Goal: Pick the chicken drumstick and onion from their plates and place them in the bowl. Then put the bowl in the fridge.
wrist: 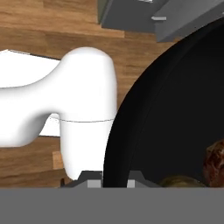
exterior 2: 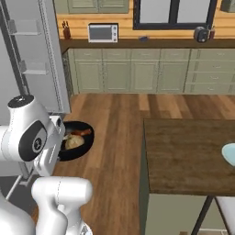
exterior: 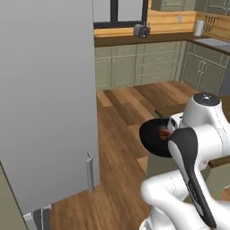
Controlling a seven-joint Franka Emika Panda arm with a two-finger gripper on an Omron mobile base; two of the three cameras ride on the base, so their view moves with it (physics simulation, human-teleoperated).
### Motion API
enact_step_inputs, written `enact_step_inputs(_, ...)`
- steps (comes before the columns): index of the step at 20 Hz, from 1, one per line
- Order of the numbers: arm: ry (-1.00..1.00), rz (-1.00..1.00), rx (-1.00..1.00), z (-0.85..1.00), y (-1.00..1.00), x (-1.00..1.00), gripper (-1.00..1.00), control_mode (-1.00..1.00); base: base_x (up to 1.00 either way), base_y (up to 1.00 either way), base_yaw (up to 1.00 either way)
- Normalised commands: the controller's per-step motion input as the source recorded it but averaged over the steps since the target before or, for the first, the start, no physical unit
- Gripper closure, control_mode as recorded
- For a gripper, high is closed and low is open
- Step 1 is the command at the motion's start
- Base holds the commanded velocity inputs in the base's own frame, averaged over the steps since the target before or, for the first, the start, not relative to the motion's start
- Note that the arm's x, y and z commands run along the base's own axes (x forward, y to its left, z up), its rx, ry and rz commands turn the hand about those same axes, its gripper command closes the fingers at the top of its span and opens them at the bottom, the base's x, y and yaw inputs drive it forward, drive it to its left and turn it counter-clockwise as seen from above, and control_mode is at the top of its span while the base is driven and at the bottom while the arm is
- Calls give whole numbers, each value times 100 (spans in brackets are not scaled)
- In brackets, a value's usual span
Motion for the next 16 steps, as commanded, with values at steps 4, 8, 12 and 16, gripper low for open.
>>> enact_step_inputs(4,0,0,0,0,0,0,100,100,52,-27,0)
enact_step_inputs(8,0,0,0,0,0,0,100,100,17,-56,9)
enact_step_inputs(12,0,0,0,0,0,0,100,100,29,-59,26)
enact_step_inputs(16,0,0,0,0,0,0,100,100,68,-35,22)
